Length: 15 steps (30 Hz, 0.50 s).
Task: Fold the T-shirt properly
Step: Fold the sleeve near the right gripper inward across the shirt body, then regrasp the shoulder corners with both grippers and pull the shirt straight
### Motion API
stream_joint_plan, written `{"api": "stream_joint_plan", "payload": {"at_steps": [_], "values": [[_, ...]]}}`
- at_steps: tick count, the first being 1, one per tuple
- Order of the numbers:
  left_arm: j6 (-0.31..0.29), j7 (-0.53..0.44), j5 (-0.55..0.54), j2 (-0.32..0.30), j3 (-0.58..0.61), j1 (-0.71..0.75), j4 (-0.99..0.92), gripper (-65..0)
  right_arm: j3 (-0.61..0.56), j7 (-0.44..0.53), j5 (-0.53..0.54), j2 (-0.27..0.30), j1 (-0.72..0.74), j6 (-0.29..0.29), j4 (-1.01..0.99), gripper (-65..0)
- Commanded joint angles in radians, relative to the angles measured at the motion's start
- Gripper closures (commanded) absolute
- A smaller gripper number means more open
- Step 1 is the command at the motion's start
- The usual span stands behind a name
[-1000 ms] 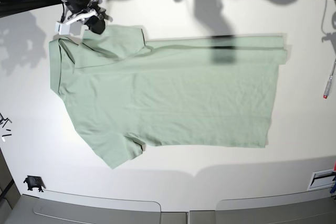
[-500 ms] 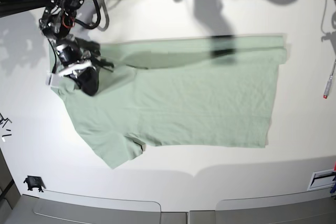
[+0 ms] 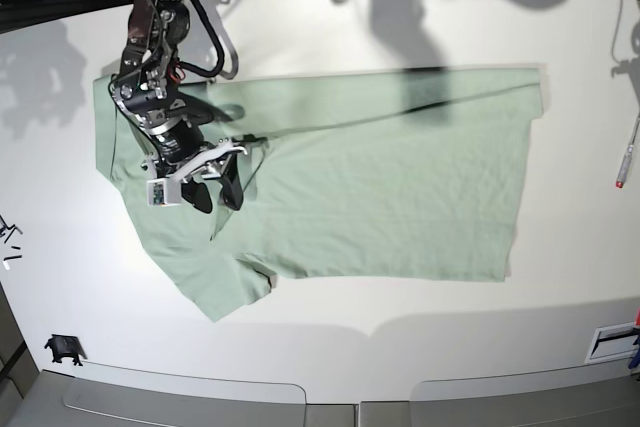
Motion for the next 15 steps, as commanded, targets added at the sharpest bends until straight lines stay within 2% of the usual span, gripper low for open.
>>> {"api": "stream_joint_plan", "payload": {"at_steps": [1,4,6,7,8,9,10,12,15], "values": [[0.000,-0.011,-0.045,-0.021,-0.010,0.018,0.018,-23.2,0.023,0.010,0.008,0.012,0.016,-0.002,0.020,-29.9],[-0.019,0.040,-0.163,-0.016,0.008,0.063,0.018,-21.6,0.115,-0.060,0.050,0.013,0.015,-0.002,0.037,-29.8],[-0.091,0.070,-0.196,-0.010,0.059,0.084,0.018,-18.6,0.191,-0.122,0.137,0.026,0.012,-0.002,0.047,-27.6],[-0.116,0.071,-0.198,-0.006,0.100,0.092,0.018,-16.8,0.228,-0.163,0.179,0.037,0.013,-0.001,0.047,-22.6],[-0.125,0.072,-0.195,-0.002,0.149,0.094,0.018,-14.9,0.262,-0.204,0.218,0.050,0.013,0.001,0.047,-14.0],[-0.124,0.073,-0.184,0.001,0.205,0.093,0.018,-12.8,0.290,-0.241,0.247,0.064,0.010,0.003,0.047,-3.0],[-0.124,0.073,-0.166,0.001,0.265,0.091,0.018,-9.2,0.314,-0.266,0.270,0.078,0.006,0.012,0.047,0.0],[-0.124,0.059,-0.092,0.001,0.387,0.070,0.018,0.0,0.348,-0.267,0.293,0.100,-0.011,0.040,0.047,0.0],[-0.106,0.051,0.058,0.001,0.554,0.016,0.017,0.0,0.350,-0.223,0.290,0.115,-0.053,0.043,0.047,0.0]]}}
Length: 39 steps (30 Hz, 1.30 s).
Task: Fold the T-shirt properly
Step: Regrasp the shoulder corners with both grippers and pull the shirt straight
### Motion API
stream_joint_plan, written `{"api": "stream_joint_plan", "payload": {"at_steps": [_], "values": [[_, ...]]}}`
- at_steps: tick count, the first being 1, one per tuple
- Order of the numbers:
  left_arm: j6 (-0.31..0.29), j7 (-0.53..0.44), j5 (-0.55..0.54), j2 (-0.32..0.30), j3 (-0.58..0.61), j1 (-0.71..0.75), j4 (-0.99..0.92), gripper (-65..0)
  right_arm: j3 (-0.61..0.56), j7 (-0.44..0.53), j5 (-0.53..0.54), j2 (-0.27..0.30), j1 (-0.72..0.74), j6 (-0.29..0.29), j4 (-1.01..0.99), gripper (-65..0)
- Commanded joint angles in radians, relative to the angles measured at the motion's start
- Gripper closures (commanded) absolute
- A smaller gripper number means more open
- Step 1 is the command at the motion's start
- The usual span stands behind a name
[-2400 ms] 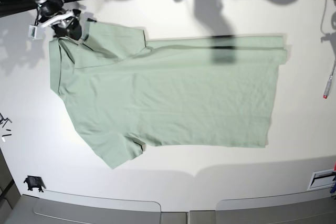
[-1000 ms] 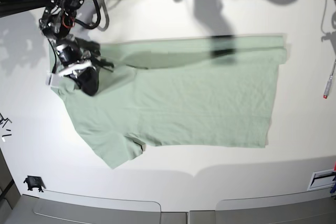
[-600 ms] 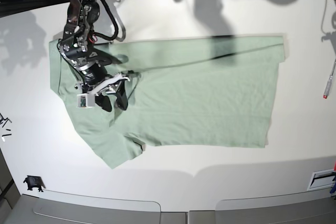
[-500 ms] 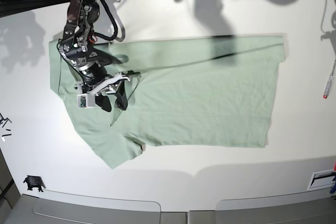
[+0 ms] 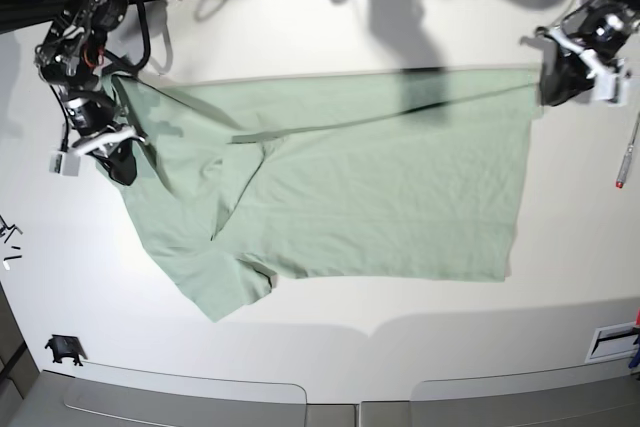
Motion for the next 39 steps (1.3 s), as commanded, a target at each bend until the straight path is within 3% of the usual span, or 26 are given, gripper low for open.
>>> {"api": "stream_joint_plan", "payload": {"at_steps": [1,4,7,11,14,17,25,32,35,39], "values": [[0.033,-0.028,0.013,-0.013,0.036,-0.019,0.014,0.0,-0.010,0.021,0.005,0.011,0.000,0.010,0.019,0.0],[0.137,-0.028,0.110,-0.013,0.167,-0.077,-0.019,0.0,-0.071,0.072,-0.101,0.011,-0.042,0.008,-0.004,0.0],[0.183,-0.027,0.177,-0.010,0.256,-0.122,-0.106,0.0,-0.143,0.116,-0.212,0.012,-0.071,-0.021,-0.058,0.0],[0.276,-0.023,0.245,0.008,0.306,-0.168,-0.322,0.0,-0.195,0.114,-0.264,0.012,-0.071,-0.035,-0.171,0.0],[0.282,0.022,0.246,0.008,0.296,-0.167,-0.443,0.0,-0.203,0.022,-0.230,0.014,-0.084,-0.021,-0.198,0.0],[0.280,0.047,0.223,0.008,0.269,-0.104,-0.433,0.0,-0.203,-0.006,-0.190,0.047,-0.129,0.026,-0.197,0.0],[0.265,0.047,0.165,0.008,0.147,0.156,-0.188,0.0,-0.201,-0.019,-0.093,0.187,-0.287,0.041,-0.192,0.0],[0.265,0.006,0.161,0.009,0.078,0.311,-0.042,0.0,-0.146,-0.048,-0.044,0.202,-0.373,0.045,-0.170,0.0],[0.262,-0.108,0.180,0.008,0.067,0.312,0.029,0.0,-0.128,-0.038,-0.039,0.203,-0.372,0.065,-0.169,0.0],[0.259,-0.087,0.174,0.013,0.092,0.166,0.057,0.0,-0.126,-0.032,0.047,0.203,-0.367,0.088,-0.169,0.0]]}}
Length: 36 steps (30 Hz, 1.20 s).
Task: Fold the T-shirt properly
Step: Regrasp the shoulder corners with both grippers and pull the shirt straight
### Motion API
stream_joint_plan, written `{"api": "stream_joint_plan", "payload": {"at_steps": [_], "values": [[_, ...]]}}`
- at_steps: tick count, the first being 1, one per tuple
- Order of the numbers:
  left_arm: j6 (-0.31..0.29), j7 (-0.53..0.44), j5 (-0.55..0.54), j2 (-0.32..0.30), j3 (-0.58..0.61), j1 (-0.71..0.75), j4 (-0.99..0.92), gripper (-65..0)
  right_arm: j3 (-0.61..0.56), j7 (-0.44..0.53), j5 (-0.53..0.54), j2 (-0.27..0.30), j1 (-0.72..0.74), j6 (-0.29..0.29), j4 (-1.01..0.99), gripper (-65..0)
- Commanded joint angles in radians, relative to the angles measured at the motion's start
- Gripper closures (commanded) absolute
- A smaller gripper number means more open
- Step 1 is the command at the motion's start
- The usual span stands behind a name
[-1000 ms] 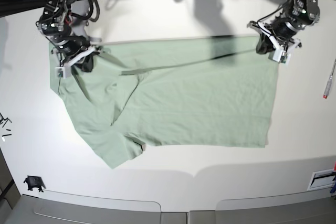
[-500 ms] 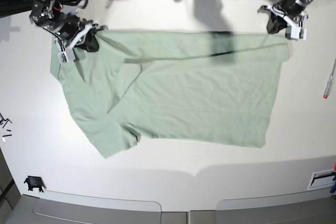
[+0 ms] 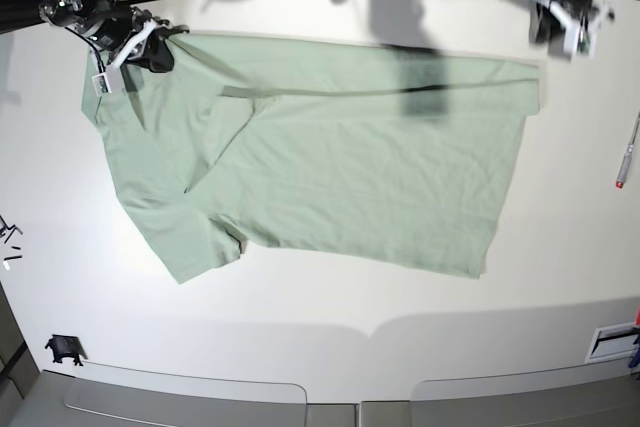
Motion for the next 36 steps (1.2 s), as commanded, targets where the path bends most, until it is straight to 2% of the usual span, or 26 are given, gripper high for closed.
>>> {"api": "stream_joint_plan", "payload": {"at_steps": [1,6,11,13,15,18,27,33,36], "values": [[0.001,0.019,0.004,-0.007,0.011,-0.038,-0.006,0.0,0.005,-0.023,0.002,0.014,0.001,0.004,0.005,0.0],[0.002,0.060,0.000,-0.007,0.088,-0.241,-0.189,0.0,0.005,-0.027,0.007,0.014,0.024,0.004,0.005,0.0],[0.003,0.186,0.000,-0.007,0.110,-0.283,-0.352,0.0,0.005,-0.031,-0.004,0.014,0.027,0.004,0.005,0.0],[0.003,0.245,0.003,-0.010,0.109,-0.261,-0.381,0.0,0.005,-0.031,-0.005,0.014,0.027,0.004,0.005,0.0],[0.003,0.262,-0.001,-0.019,0.109,-0.214,-0.383,0.0,0.005,-0.031,-0.005,0.014,0.027,0.004,0.005,0.0],[0.003,0.250,-0.001,-0.040,0.109,-0.120,-0.360,0.0,0.005,-0.032,-0.005,0.014,0.027,0.004,0.005,0.0],[0.003,0.249,0.000,-0.039,0.087,0.095,-0.193,0.0,0.005,-0.030,-0.004,0.016,0.030,0.004,0.005,0.0],[0.003,0.244,0.001,-0.037,0.051,0.146,-0.133,0.0,0.007,-0.027,0.000,0.036,0.029,0.004,0.005,0.0],[0.004,0.183,0.000,-0.037,0.014,0.130,-0.132,0.0,0.008,-0.027,0.045,0.049,0.029,0.004,0.016,0.0]]}}
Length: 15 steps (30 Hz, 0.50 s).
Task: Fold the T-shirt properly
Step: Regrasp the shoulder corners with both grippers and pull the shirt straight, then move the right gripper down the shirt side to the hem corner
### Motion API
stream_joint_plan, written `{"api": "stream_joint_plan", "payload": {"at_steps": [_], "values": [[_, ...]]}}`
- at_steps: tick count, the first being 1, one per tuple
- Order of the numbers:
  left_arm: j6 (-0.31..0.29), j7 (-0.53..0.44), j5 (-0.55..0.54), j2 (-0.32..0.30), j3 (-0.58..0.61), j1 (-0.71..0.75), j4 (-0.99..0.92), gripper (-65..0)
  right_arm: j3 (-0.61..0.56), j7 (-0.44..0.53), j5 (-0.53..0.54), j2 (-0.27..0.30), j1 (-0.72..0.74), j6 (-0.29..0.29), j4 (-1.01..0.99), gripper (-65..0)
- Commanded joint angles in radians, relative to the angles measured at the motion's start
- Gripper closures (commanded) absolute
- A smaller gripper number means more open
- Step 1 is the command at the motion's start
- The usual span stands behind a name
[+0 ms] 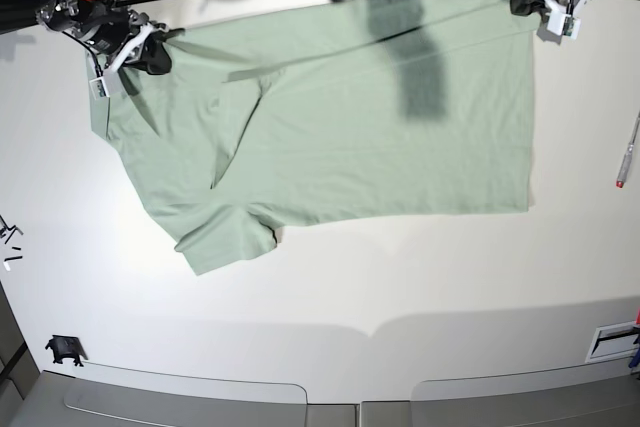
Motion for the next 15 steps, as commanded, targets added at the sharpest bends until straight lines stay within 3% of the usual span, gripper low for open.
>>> {"api": "stream_joint_plan", "payload": {"at_steps": [1,6,12,15], "values": [[0.031,0.022,0.054,-0.007,-0.023,0.006,-0.004,0.0,0.011,0.011,0.037,0.025,0.001,-0.002,0.025,0.0],[0.031,0.001,0.040,-0.007,-0.097,-0.045,0.021,0.0,0.058,0.002,0.114,0.024,0.001,-0.002,0.125,0.0],[0.031,-0.025,-0.100,-0.007,-0.202,-0.052,0.135,0.0,0.157,0.001,0.115,0.024,0.001,-0.002,0.292,0.0],[0.031,-0.031,-0.111,-0.007,-0.230,-0.052,0.201,0.0,0.202,0.002,0.114,0.024,0.021,-0.002,0.352,0.0]]}}
